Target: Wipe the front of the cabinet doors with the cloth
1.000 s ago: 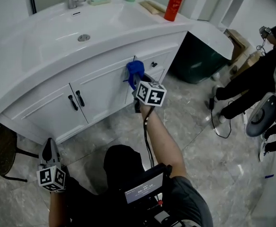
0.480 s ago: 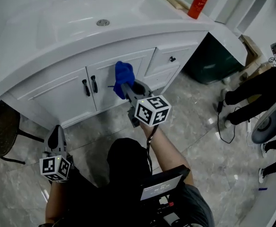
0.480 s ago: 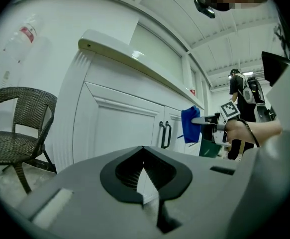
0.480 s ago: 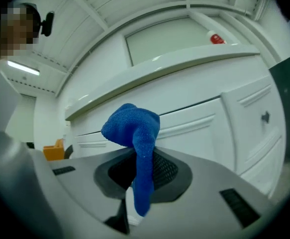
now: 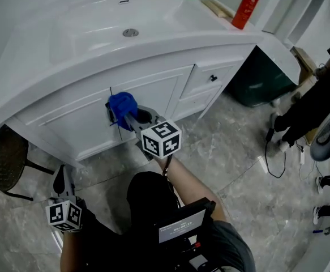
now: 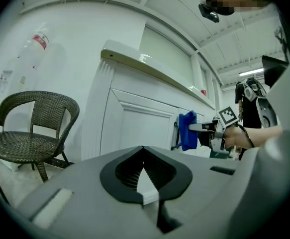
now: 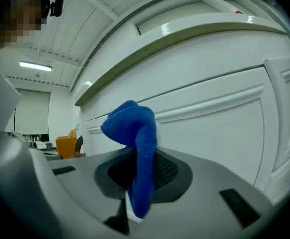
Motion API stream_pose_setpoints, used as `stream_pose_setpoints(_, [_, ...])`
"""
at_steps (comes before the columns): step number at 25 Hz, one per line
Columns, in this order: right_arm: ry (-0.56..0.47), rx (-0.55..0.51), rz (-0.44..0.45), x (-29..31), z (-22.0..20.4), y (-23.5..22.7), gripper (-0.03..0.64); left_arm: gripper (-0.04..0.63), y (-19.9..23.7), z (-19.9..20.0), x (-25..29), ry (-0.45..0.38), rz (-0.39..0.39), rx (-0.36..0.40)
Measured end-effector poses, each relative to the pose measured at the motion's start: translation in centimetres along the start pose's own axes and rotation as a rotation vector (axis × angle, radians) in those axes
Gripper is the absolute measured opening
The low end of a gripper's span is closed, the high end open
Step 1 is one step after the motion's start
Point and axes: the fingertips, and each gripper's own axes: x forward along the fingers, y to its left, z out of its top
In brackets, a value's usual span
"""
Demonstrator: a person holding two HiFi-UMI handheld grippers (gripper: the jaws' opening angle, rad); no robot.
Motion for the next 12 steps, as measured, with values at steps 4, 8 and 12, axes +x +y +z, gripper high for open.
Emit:
stream_pose_setpoints(4, [-0.030,0.019,-0.009,-0.3,0.0,-1.1,0.049,0.003,0.2,0.0,0.1,-0.003,0.013,-0.001])
stream_pose_setpoints(8, [-0.007,-0.018,-0.006,-0.4,-0.6,-2.1,0.049,0.003,0.0,0.4,0.4,-0.011,0.012,0.007])
stream_pose_setpoints(12, [0.036,-0.073,0.004,-0.4,-1.4,-3.3,0.049,0.003,-0.6,-0.1,1.0,0.002,0.009,0.010])
